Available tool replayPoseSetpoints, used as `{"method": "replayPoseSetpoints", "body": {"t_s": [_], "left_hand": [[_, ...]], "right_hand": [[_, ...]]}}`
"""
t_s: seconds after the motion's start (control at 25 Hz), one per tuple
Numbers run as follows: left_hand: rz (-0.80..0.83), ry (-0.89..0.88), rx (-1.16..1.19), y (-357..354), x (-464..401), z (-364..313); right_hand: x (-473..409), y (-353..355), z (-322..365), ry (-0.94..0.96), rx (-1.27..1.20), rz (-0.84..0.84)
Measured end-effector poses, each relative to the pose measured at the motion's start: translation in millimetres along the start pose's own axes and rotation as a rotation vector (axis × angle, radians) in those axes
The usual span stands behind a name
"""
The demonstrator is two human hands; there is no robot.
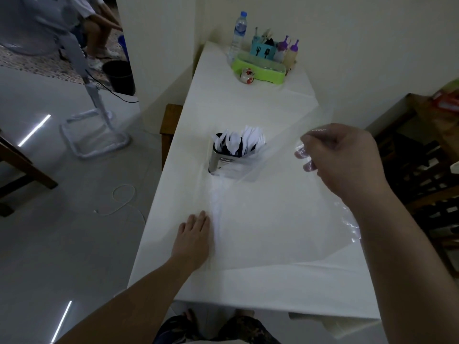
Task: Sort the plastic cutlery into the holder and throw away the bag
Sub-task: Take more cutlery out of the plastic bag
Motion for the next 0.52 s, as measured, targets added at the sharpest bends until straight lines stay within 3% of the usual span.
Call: {"method": "replayPoseSetpoints", "body": {"t_s": [0.36, 0.52], "left_hand": [[0.041, -0.055, -0.037, -3.4, -5.9, -17.8], [0.055, -0.056, -0.091, -4.5, -6.7, -19.3]], "right_hand": [[-12.6, 15.0, -30.7, -0.055, 0.010, -0.028], [-26.6, 33.0, -58.5, -0.071, 0.154, -0.049]]}}
Point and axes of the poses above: each hand's wrist, its own x-axis away from the middle knuckle, its own y-axis out of the back of the hand, z = x × y, the point moved 10 cm from there along -x, towards the middle knuckle, and after that the axes turned 4 degrees about -x, right-handed, at the moved point
